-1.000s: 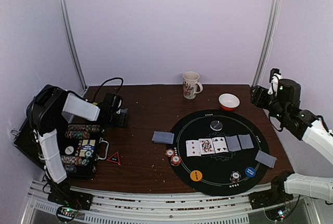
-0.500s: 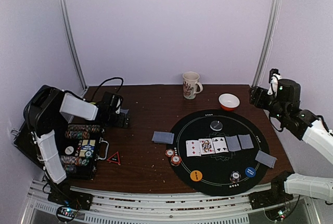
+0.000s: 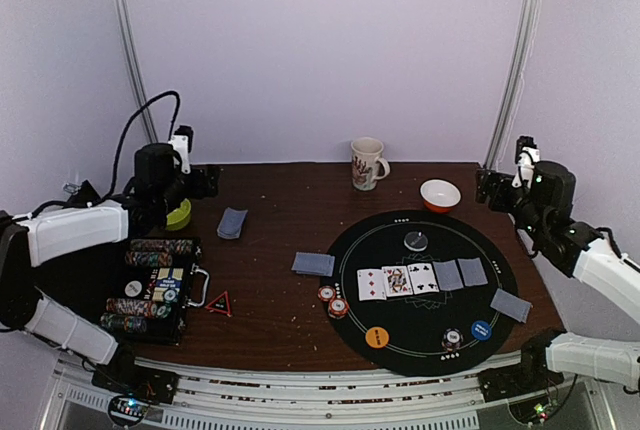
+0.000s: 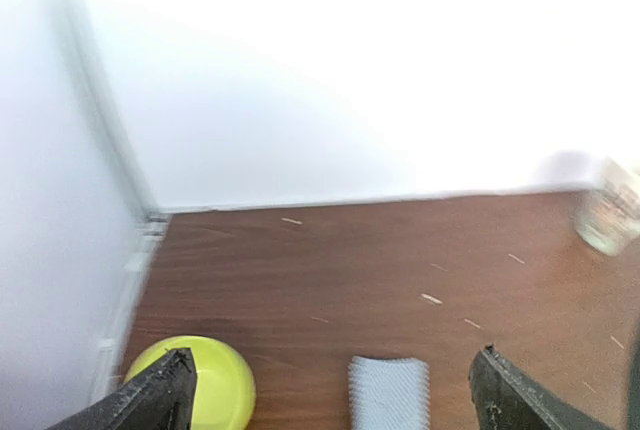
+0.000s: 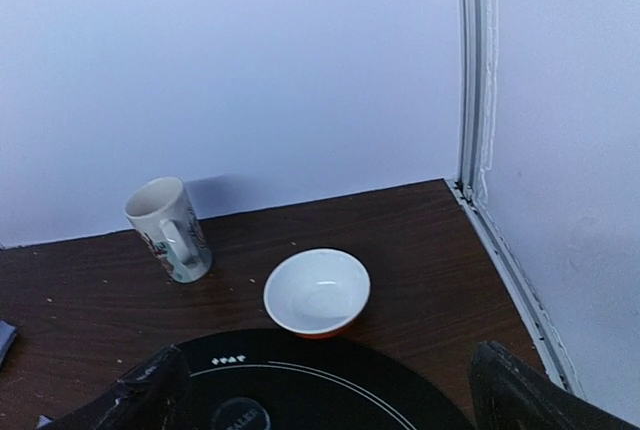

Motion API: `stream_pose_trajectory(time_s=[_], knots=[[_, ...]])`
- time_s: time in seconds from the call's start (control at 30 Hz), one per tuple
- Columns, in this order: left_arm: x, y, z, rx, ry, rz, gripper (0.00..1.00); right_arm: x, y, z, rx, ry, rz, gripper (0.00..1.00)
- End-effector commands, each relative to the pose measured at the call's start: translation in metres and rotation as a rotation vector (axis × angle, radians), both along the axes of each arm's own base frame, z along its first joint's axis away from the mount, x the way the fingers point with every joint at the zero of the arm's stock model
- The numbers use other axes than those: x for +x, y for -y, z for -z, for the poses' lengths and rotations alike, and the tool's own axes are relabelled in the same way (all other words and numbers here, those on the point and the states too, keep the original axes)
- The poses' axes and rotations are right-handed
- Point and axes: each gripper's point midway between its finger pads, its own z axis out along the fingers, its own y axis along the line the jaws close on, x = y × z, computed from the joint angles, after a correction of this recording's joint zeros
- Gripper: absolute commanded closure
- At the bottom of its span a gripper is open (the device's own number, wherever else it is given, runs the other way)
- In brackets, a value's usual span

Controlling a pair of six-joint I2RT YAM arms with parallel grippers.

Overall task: Distribute texas hold em gaming equipment
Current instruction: Reset both arms

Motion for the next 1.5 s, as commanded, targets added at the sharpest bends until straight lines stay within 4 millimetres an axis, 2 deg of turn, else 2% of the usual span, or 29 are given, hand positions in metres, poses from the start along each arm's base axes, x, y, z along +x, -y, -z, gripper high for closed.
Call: stream_pose_trajectory(time_s=[0.0, 0.07, 0.17, 0.27, 0.33, 0.43, 0.5, 0.57, 0.77, 0.8, 0.93, 1.07, 1.17, 1.33, 1.43, 1.47], knots=[[-0.009, -0.101, -0.007, 0.016, 0.112, -0.432, 0.02, 0.003, 0.031, 0.015, -0.031, 0.125, 0.103, 0.00], [-0.023, -0.131, 0.000, 0.038, 0.141, -0.574, 0.02, 0.001, 0.044, 0.022, -0.017, 0.183, 0.141, 0.00], [-0.044, -0.153, 0.018, 0.088, 0.167, -0.696, 0.02, -0.002, 0.065, 0.048, -0.040, 0.189, 0.205, 0.00], [-0.059, -0.166, 0.040, 0.154, 0.155, -0.767, 0.02, -0.008, 0.087, 0.074, -0.044, 0.195, 0.272, 0.00], [-0.070, -0.171, 0.055, 0.191, 0.160, -0.779, 0.02, -0.009, 0.093, 0.087, -0.020, 0.215, 0.275, 0.00], [-0.084, -0.174, 0.055, 0.154, 0.266, -0.759, 0.02, -0.006, 0.092, 0.101, -0.009, 0.218, 0.262, 0.00], [-0.088, -0.172, 0.059, 0.125, 0.309, -0.708, 0.02, -0.001, 0.088, 0.112, -0.018, 0.200, 0.232, 0.00], [-0.091, -0.169, 0.059, 0.134, 0.341, -0.670, 0.02, 0.004, 0.081, 0.110, -0.031, 0.213, 0.185, 0.00], [-0.074, -0.144, 0.068, 0.202, 0.301, -0.496, 0.02, 0.021, 0.068, 0.128, -0.062, 0.188, 0.098, 0.00], [-0.073, -0.143, 0.070, 0.204, 0.293, -0.490, 0.02, 0.023, 0.066, 0.125, -0.058, 0.212, 0.086, 0.00], [-0.073, -0.135, 0.062, 0.202, 0.334, -0.434, 0.02, 0.039, 0.061, 0.139, -0.077, 0.116, 0.052, 0.00], [-0.082, -0.119, 0.058, 0.220, 0.384, -0.320, 0.02, 0.040, 0.057, 0.138, -0.081, 0.112, 0.033, 0.00], [-0.089, -0.120, 0.055, 0.207, 0.411, -0.322, 0.02, 0.039, 0.058, 0.137, -0.081, 0.127, 0.036, 0.00], [-0.083, -0.119, 0.058, 0.201, 0.393, -0.301, 0.02, 0.039, 0.058, 0.137, -0.082, 0.124, 0.036, 0.00], [-0.074, -0.120, 0.070, 0.194, 0.352, -0.274, 0.02, 0.039, 0.058, 0.137, -0.082, 0.123, 0.036, 0.00], [-0.073, -0.120, 0.068, 0.208, 0.373, -0.275, 0.02, 0.039, 0.058, 0.138, -0.082, 0.122, 0.036, 0.00]])
